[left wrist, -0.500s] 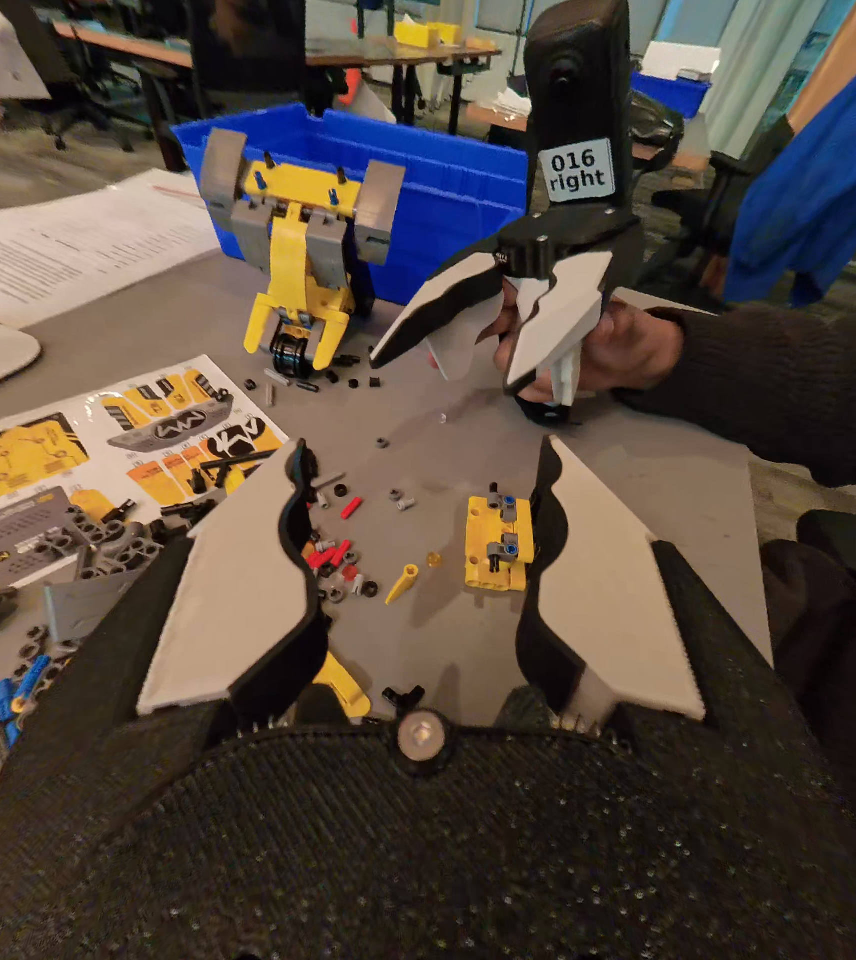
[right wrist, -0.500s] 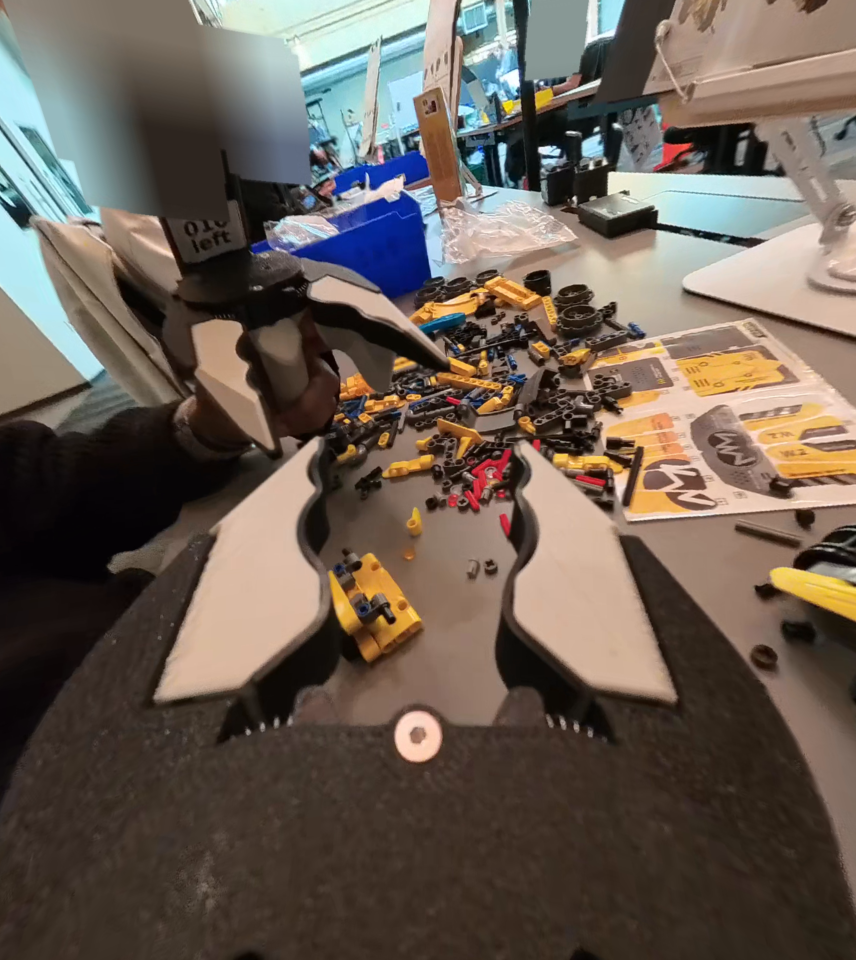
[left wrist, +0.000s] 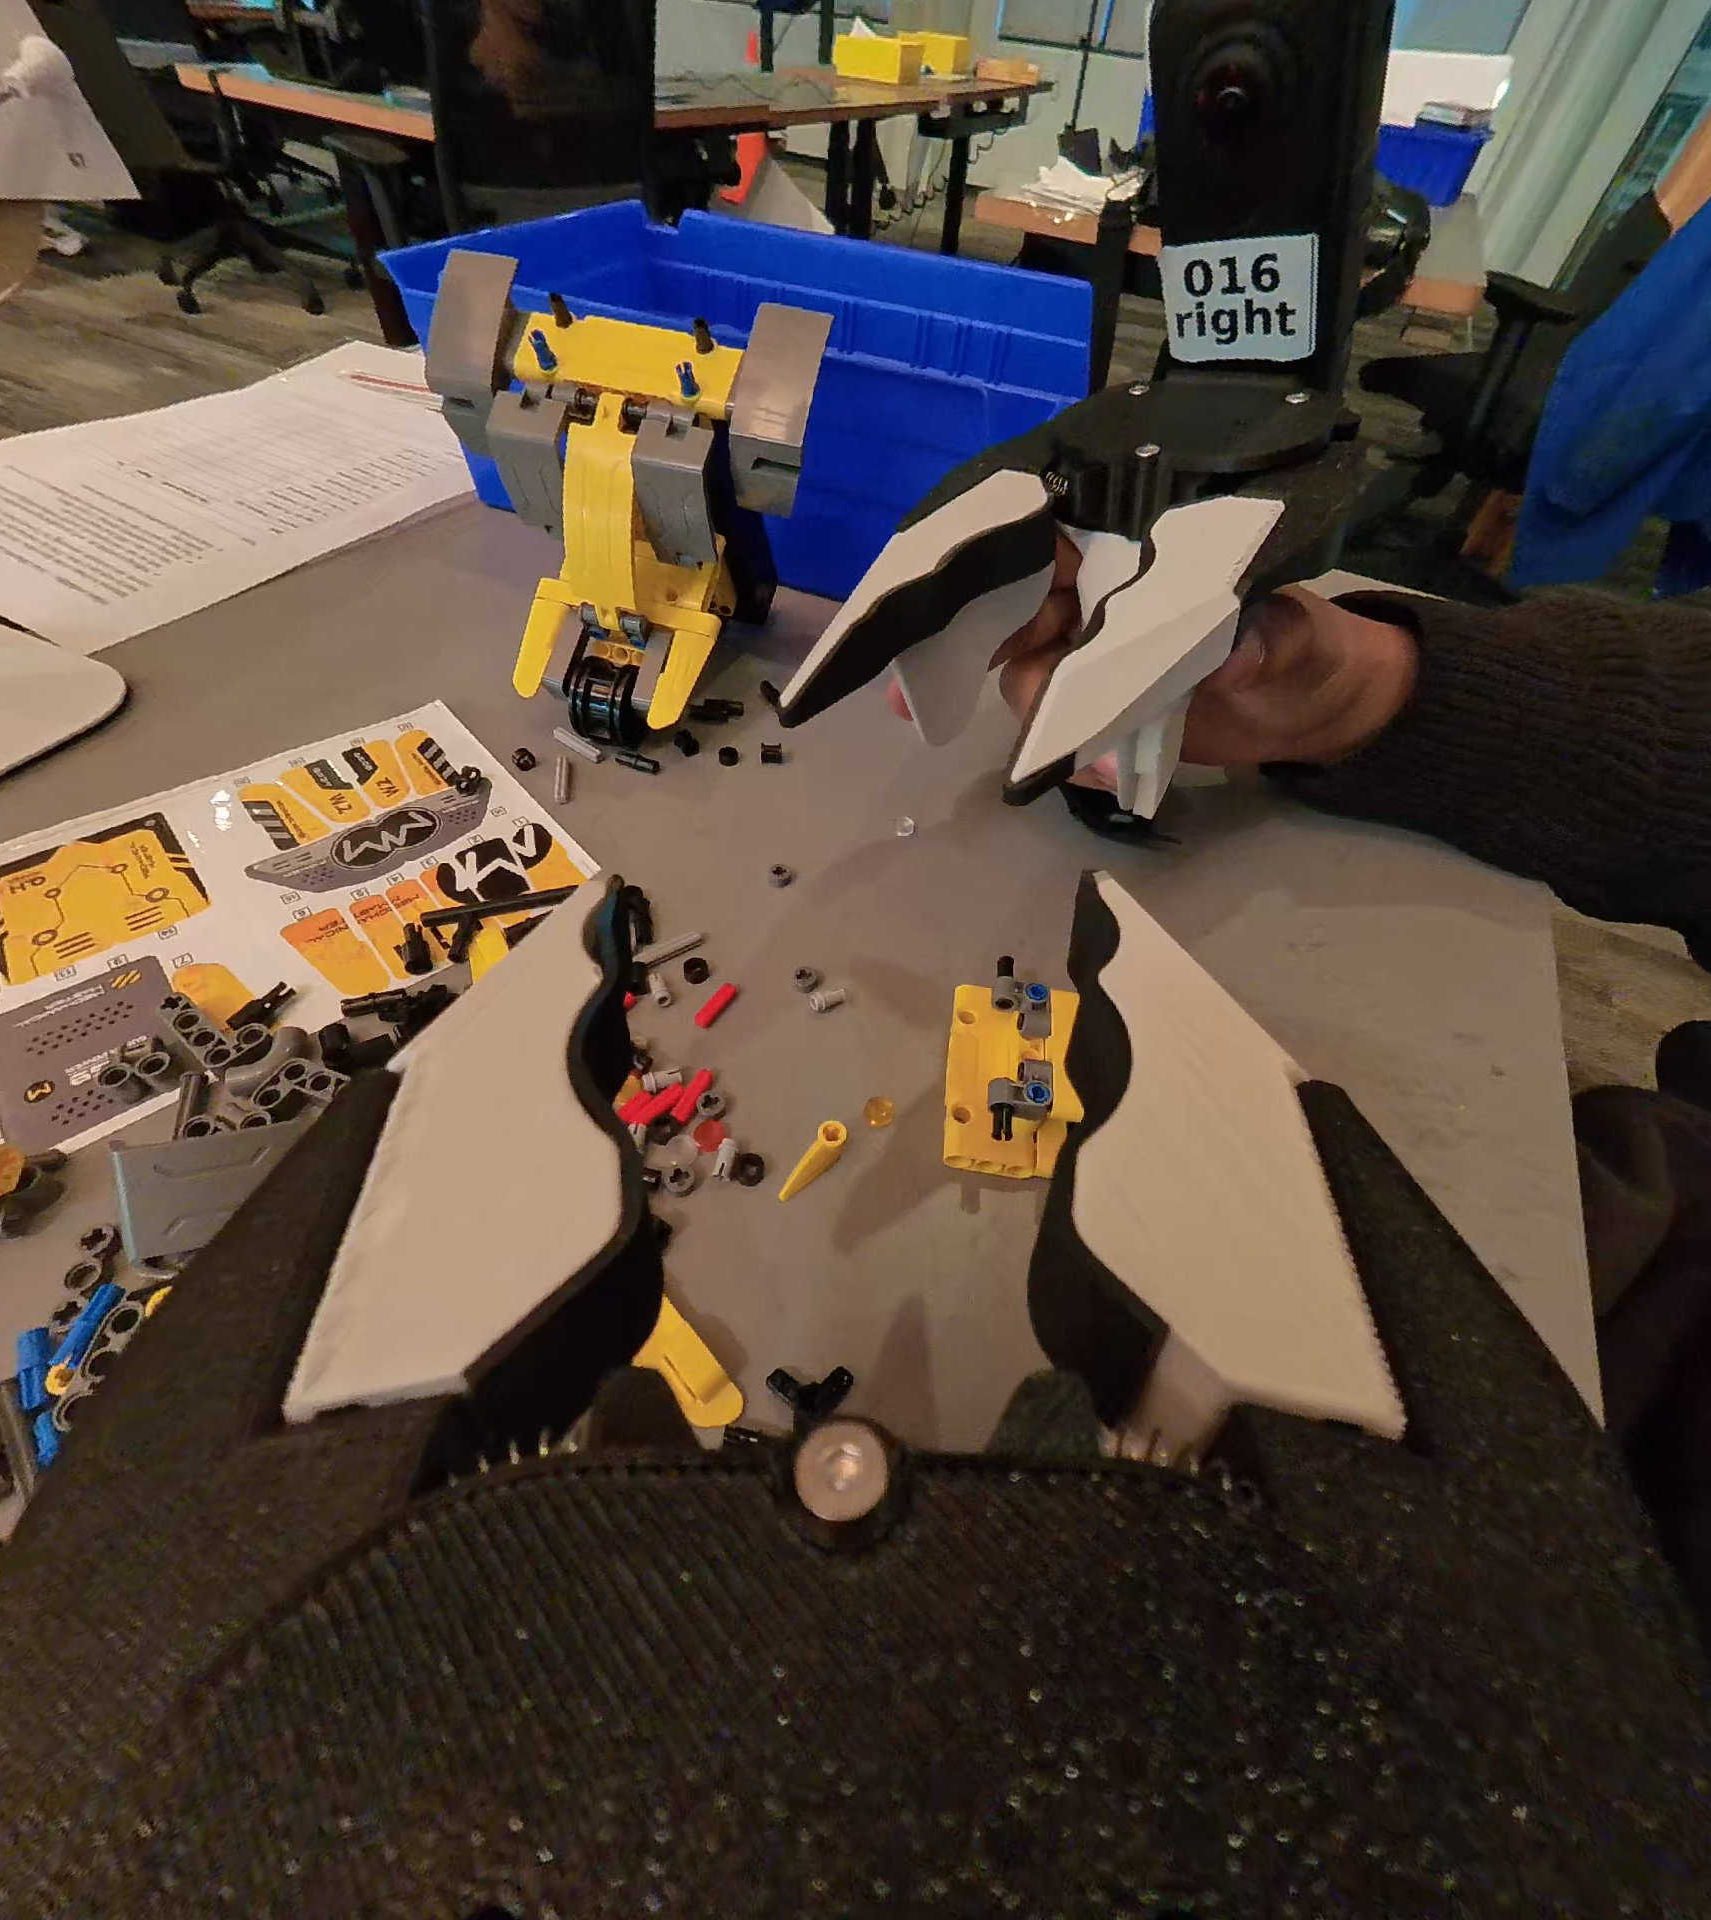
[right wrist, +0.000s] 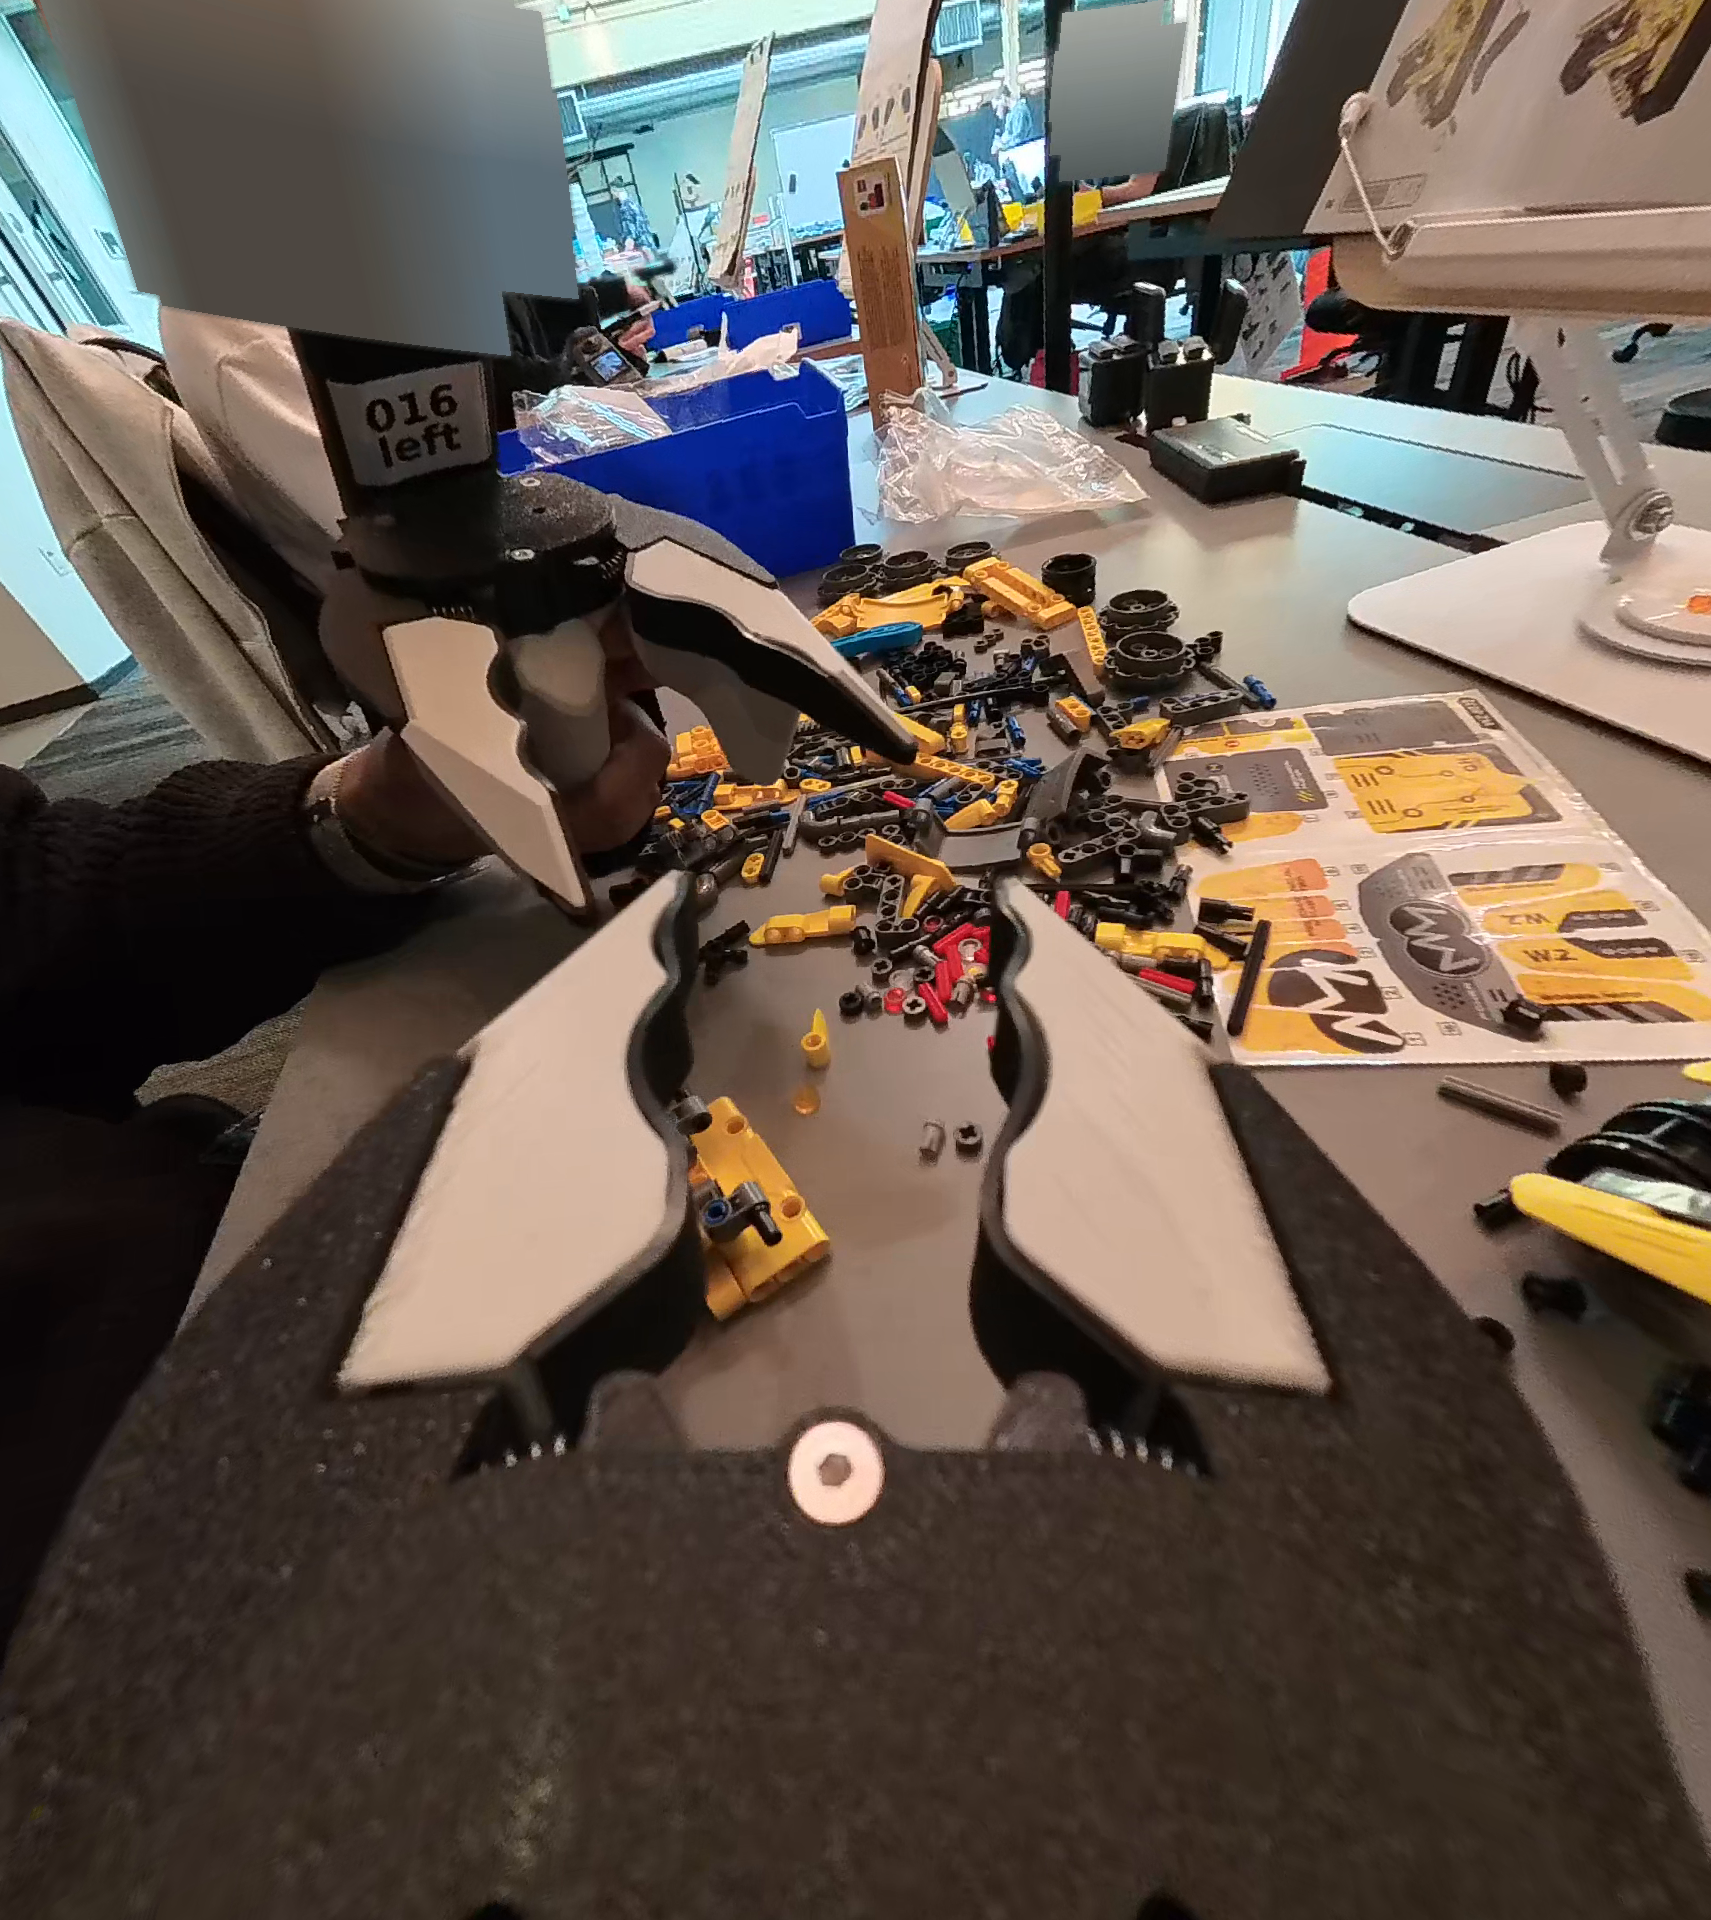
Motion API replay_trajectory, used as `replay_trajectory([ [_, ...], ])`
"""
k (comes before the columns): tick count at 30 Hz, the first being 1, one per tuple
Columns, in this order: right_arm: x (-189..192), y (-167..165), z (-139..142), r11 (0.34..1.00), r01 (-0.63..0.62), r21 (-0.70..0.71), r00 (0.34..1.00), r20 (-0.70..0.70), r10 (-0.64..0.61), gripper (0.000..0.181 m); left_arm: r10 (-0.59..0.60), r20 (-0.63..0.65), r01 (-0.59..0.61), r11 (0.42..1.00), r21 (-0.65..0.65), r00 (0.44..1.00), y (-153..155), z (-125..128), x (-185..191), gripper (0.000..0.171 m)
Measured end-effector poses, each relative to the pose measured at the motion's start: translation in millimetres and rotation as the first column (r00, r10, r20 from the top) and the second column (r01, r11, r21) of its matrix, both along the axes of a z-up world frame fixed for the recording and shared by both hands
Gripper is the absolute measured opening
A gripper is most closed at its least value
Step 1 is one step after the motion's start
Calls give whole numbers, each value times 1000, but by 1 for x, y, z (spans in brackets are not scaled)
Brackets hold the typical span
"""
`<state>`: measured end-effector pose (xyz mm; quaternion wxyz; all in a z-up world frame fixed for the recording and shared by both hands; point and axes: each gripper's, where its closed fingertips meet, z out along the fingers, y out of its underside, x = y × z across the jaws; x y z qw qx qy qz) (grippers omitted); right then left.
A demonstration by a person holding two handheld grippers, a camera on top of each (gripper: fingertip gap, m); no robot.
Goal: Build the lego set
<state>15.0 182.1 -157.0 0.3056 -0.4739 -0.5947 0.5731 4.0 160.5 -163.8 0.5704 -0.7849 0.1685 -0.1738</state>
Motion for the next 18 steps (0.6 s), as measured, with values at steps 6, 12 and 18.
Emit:
replay_trajectory([
  [6,-2,4,-2,999,34,8,999,14,-34,55,-26,74,26,1000,-4,997,-2,4,6,84],
  [12,-3,5,1,998,67,11,998,-5,-67,54,-60,99,62,998,-14,993,-3,-1,15,83],
  [18,-1,1,1,998,59,38,998,-14,-58,54,-43,-91,43,999,2,995,-3,-11,22,80],
])
